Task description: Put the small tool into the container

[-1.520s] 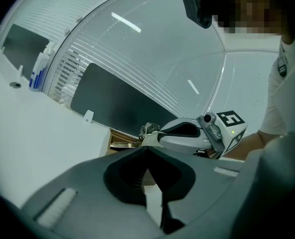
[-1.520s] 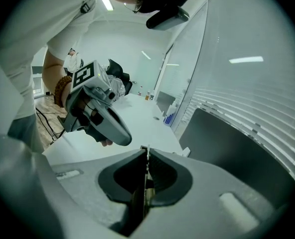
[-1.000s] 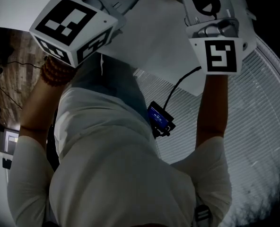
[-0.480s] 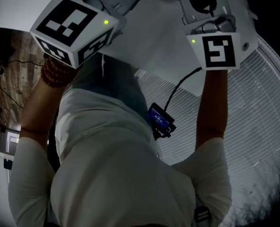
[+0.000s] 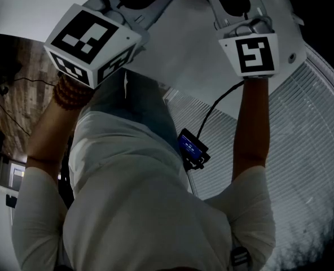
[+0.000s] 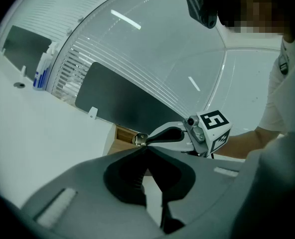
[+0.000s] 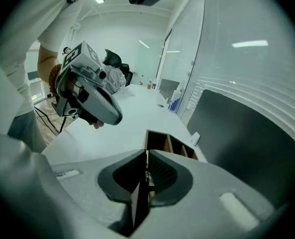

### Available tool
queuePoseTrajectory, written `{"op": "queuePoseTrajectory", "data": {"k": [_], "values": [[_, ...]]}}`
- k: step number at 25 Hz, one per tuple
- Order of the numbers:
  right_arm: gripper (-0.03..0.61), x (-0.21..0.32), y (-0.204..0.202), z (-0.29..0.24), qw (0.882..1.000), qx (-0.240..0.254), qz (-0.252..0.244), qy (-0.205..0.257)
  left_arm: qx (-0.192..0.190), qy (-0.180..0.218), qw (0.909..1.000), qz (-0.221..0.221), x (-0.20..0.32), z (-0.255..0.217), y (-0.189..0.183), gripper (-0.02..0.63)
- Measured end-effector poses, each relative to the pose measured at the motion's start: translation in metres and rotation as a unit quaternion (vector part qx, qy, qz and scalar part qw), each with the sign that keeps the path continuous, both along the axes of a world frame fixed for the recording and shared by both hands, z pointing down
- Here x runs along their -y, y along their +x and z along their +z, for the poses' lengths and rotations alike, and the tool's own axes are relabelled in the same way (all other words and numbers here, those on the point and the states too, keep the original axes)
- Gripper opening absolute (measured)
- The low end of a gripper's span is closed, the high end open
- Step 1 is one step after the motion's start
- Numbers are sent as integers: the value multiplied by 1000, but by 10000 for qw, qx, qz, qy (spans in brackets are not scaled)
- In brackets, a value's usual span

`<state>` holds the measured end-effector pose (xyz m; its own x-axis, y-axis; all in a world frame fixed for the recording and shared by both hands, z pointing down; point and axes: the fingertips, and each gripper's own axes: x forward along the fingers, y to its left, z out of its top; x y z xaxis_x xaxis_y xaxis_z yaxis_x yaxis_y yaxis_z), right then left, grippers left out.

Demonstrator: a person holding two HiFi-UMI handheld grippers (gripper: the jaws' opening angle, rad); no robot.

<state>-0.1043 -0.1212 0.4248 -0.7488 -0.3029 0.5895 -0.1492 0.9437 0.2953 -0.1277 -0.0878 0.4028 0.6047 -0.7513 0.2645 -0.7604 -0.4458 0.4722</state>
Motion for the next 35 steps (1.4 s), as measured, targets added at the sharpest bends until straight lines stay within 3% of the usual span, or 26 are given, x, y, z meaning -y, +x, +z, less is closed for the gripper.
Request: {"op": "queuePoseTrajectory", "data": {"k": [5,15,18,25,30,35], "values": [[23,5,3,-1,9999,22,72,129,59,22,10000,6,-1,-5,-1,3],[3,0,21,-64,9938,879,551,403,239,215,9994,163,-12,-39,15,3],[2,0,34,-101,9849,1432,839,486,312,307,9986,294,-15,-51,28,3],[2,-12,72,-170,9636,2134,1469,654,343,258,9959,794,-49,-72,71,3],[2,-28,106,-204,9321,2835,2213,433,156,220,9940,1060,-67,-94,100,3],[2,-53,140,-219,9109,3111,2686,373,137,545,9915,1173,-69,-133,118,3]]}}
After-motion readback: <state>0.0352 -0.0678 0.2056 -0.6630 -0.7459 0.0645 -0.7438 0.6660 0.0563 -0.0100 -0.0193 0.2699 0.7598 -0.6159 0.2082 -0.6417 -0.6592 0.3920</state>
